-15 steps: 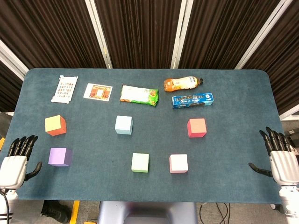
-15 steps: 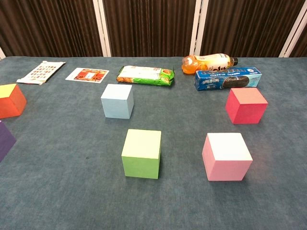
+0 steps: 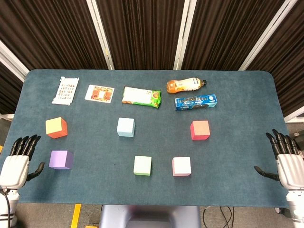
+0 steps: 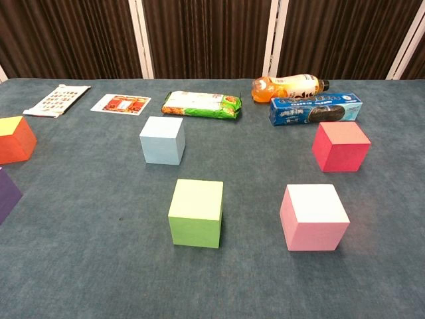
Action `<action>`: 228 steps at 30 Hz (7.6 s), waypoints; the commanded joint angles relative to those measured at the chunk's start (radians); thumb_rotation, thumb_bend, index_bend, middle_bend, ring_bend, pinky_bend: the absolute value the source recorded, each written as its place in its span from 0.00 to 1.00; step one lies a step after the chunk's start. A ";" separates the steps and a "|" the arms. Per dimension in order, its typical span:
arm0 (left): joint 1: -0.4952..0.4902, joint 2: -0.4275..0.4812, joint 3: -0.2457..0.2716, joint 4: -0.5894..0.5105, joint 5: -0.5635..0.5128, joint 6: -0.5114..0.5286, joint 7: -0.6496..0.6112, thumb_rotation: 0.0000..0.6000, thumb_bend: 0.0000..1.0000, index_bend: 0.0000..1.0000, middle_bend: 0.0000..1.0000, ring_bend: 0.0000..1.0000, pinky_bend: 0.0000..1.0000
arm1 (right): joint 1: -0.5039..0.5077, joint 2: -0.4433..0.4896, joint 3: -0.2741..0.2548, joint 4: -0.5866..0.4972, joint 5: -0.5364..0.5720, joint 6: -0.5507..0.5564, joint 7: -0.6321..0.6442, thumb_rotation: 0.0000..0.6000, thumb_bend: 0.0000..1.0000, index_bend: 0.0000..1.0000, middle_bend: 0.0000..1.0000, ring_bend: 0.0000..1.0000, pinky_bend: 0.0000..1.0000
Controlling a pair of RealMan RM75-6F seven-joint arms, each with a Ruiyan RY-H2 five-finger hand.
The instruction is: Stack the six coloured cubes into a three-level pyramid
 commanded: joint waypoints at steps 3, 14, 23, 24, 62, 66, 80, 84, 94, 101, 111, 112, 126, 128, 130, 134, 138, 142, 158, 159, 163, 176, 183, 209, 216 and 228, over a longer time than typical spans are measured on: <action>-0.092 0.015 -0.053 0.032 -0.043 -0.123 -0.069 1.00 0.36 0.07 0.08 0.05 0.08 | 0.010 0.046 0.004 -0.030 -0.027 0.003 0.002 1.00 0.03 0.00 0.01 0.00 0.09; -0.299 -0.028 -0.145 0.172 -0.266 -0.476 -0.102 1.00 0.36 0.12 0.13 0.10 0.14 | 0.032 0.100 0.020 -0.077 -0.039 -0.003 -0.008 1.00 0.03 0.00 0.01 0.00 0.10; -0.402 -0.072 -0.152 0.267 -0.439 -0.690 -0.066 1.00 0.36 0.01 0.07 0.06 0.13 | 0.048 0.097 0.021 -0.087 -0.033 -0.026 -0.028 1.00 0.03 0.00 0.01 0.00 0.10; -0.406 -0.072 -0.150 0.265 -0.454 -0.698 -0.060 1.00 0.36 0.00 0.06 0.05 0.13 | 0.049 0.096 0.021 -0.087 -0.030 -0.027 -0.030 1.00 0.03 0.00 0.01 0.00 0.10; -0.510 -0.226 -0.134 0.602 -0.548 -0.833 -0.101 1.00 0.31 0.31 0.39 0.36 0.46 | 0.049 0.075 0.020 -0.099 0.015 -0.036 -0.065 1.00 0.03 0.00 0.01 0.00 0.10; -0.513 -0.199 -0.144 0.543 -0.461 -0.789 -0.147 1.00 0.31 0.36 0.47 0.44 0.52 | 0.043 0.077 0.019 -0.106 0.014 -0.027 -0.071 1.00 0.03 0.00 0.01 0.00 0.10; -0.641 -0.188 -0.187 0.301 -0.324 -0.749 -0.116 1.00 0.31 0.36 0.45 0.43 0.45 | 0.047 0.062 0.009 -0.093 -0.010 -0.032 -0.050 1.00 0.03 0.00 0.01 0.00 0.10; -0.697 -0.222 -0.196 0.276 -0.384 -0.759 -0.009 1.00 0.31 0.35 0.45 0.42 0.45 | 0.047 0.061 0.006 -0.082 -0.015 -0.032 -0.037 1.00 0.03 0.00 0.01 0.00 0.10; -0.767 -0.253 -0.155 0.259 -0.555 -0.764 0.205 1.00 0.32 0.33 0.43 0.42 0.45 | 0.033 0.060 0.004 -0.053 -0.001 -0.022 -0.001 1.00 0.03 0.00 0.01 0.00 0.10; -0.773 -0.243 -0.139 0.229 -0.651 -0.743 0.252 1.00 0.32 0.32 0.42 0.42 0.45 | 0.034 0.053 0.003 -0.036 0.002 -0.030 0.009 1.00 0.03 0.00 0.01 0.00 0.10; -0.809 -0.293 -0.120 0.266 -0.733 -0.744 0.286 1.00 0.32 0.30 0.39 0.39 0.44 | 0.031 0.052 0.004 -0.029 0.012 -0.032 0.006 1.00 0.03 0.00 0.01 0.00 0.10; -0.811 -0.297 -0.120 0.269 -0.736 -0.743 0.286 1.00 0.32 0.29 0.39 0.39 0.44 | 0.031 0.052 0.005 -0.029 0.013 -0.032 0.006 1.00 0.03 0.00 0.01 0.00 0.10; -0.843 -0.357 -0.107 0.337 -0.799 -0.753 0.304 1.00 0.32 0.29 0.39 0.39 0.43 | 0.024 0.049 0.006 -0.019 0.025 -0.031 0.011 1.00 0.03 0.00 0.01 0.00 0.10; -0.848 -0.360 -0.106 0.338 -0.807 -0.754 0.307 1.00 0.32 0.29 0.39 0.39 0.43 | 0.024 0.048 0.006 -0.016 0.026 -0.032 0.012 1.00 0.03 0.00 0.01 0.00 0.10; -0.851 -0.361 -0.104 0.338 -0.811 -0.753 0.313 1.00 0.32 0.29 0.39 0.39 0.43 | 0.023 0.048 0.006 -0.014 0.027 -0.032 0.013 1.00 0.03 0.00 0.01 0.00 0.10; -0.858 -0.364 -0.101 0.343 -0.822 -0.754 0.320 1.00 0.32 0.29 0.38 0.39 0.41 | 0.023 0.047 0.007 -0.012 0.029 -0.034 0.014 1.00 0.03 0.00 0.01 0.00 0.10; -0.863 -0.367 -0.097 0.348 -0.824 -0.754 0.325 1.00 0.32 0.29 0.38 0.39 0.41 | 0.022 0.047 0.008 -0.010 0.031 -0.033 0.014 1.00 0.03 0.00 0.01 0.00 0.10; -0.867 -0.370 -0.096 0.351 -0.823 -0.755 0.325 1.00 0.32 0.29 0.37 0.39 0.41 | 0.020 0.046 0.008 -0.009 0.033 -0.033 0.014 1.00 0.03 0.00 0.01 0.00 0.10; -0.875 -0.349 -0.091 0.330 -0.854 -0.769 0.322 1.00 0.32 0.11 0.21 0.21 0.38 | 0.018 0.046 0.009 -0.010 0.034 -0.033 0.017 1.00 0.03 0.00 0.01 0.00 0.10; -0.874 -0.347 -0.090 0.325 -0.853 -0.766 0.320 1.00 0.32 0.10 0.19 0.19 0.37 | 0.019 0.046 0.010 -0.010 0.032 -0.033 0.017 1.00 0.03 0.00 0.01 0.00 0.10; -0.870 -0.339 -0.085 0.310 -0.844 -0.755 0.319 1.00 0.32 0.07 0.14 0.11 0.32 | 0.020 0.047 0.010 -0.011 0.029 -0.034 0.018 1.00 0.03 0.00 0.01 0.00 0.10; -0.803 -0.229 -0.084 0.156 -0.765 -0.656 0.273 1.00 0.32 0.03 0.05 0.00 0.23 | 0.095 0.051 0.010 -0.020 0.000 -0.140 0.030 1.00 0.03 0.00 0.01 0.00 0.14; -0.702 -0.126 -0.072 0.035 -0.672 -0.561 0.193 1.00 0.32 0.03 0.06 0.00 0.22 | 0.252 0.019 0.047 0.022 0.032 -0.365 0.085 1.00 0.06 0.01 0.11 0.02 0.22; -0.471 -0.025 -0.029 -0.095 -0.371 -0.350 0.017 1.00 0.32 0.12 0.12 0.05 0.22 | 0.651 -0.310 0.131 0.435 0.333 -0.890 -0.012 1.00 0.16 0.31 0.24 0.12 0.28; -0.457 -0.025 -0.043 -0.101 -0.357 -0.352 0.011 1.00 0.32 0.12 0.12 0.05 0.22 | 0.679 -0.352 0.132 0.486 0.363 -0.904 -0.019 1.00 0.19 0.39 0.25 0.14 0.30; -0.430 -0.014 -0.035 -0.113 -0.293 -0.341 0.023 1.00 0.32 0.12 0.12 0.05 0.22 | 0.715 -0.279 0.188 0.287 0.441 -0.901 -0.006 1.00 0.25 0.58 0.31 0.19 0.31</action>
